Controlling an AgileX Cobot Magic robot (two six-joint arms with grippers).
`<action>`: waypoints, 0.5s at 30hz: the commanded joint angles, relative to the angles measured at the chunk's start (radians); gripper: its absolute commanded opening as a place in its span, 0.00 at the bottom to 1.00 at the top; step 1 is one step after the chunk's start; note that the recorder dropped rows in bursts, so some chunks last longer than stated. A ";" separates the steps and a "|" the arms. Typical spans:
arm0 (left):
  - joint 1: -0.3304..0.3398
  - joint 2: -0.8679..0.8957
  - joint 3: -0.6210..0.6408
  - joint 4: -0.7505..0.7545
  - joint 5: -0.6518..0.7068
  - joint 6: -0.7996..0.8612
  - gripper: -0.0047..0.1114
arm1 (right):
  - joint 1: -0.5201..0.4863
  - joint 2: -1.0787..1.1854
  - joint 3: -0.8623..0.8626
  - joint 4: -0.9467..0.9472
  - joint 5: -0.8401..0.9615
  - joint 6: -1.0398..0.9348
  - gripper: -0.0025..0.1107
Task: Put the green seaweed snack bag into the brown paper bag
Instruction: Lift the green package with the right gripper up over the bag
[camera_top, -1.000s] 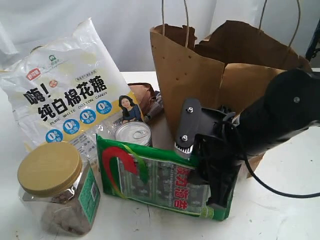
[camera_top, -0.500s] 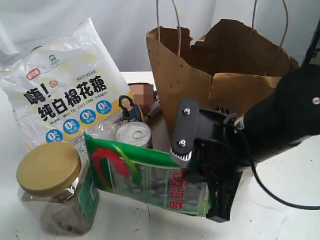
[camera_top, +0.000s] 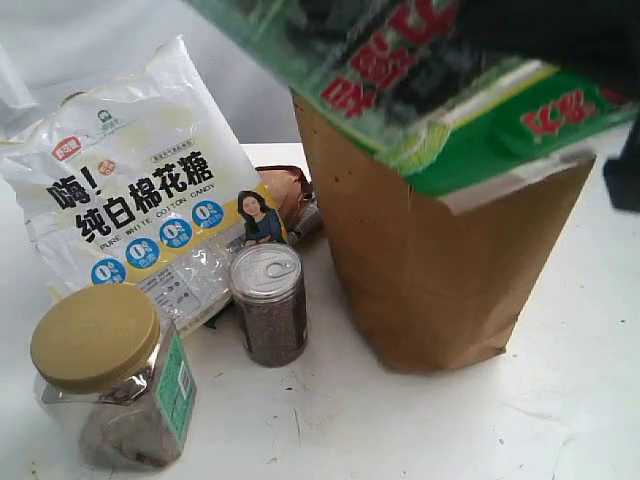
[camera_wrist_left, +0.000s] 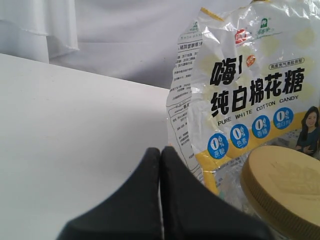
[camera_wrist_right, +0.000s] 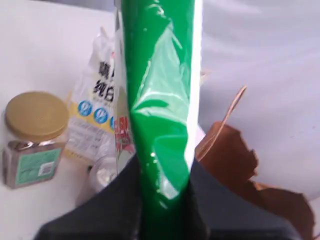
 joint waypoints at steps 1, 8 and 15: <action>0.003 -0.005 0.004 0.002 -0.004 0.001 0.04 | 0.003 0.005 -0.044 -0.071 -0.137 0.045 0.02; 0.003 -0.005 0.004 0.002 -0.004 0.001 0.04 | 0.003 0.080 -0.048 -0.095 -0.319 0.067 0.02; 0.003 -0.005 0.004 0.002 -0.004 0.001 0.04 | -0.080 0.188 -0.048 -0.095 -0.445 0.071 0.02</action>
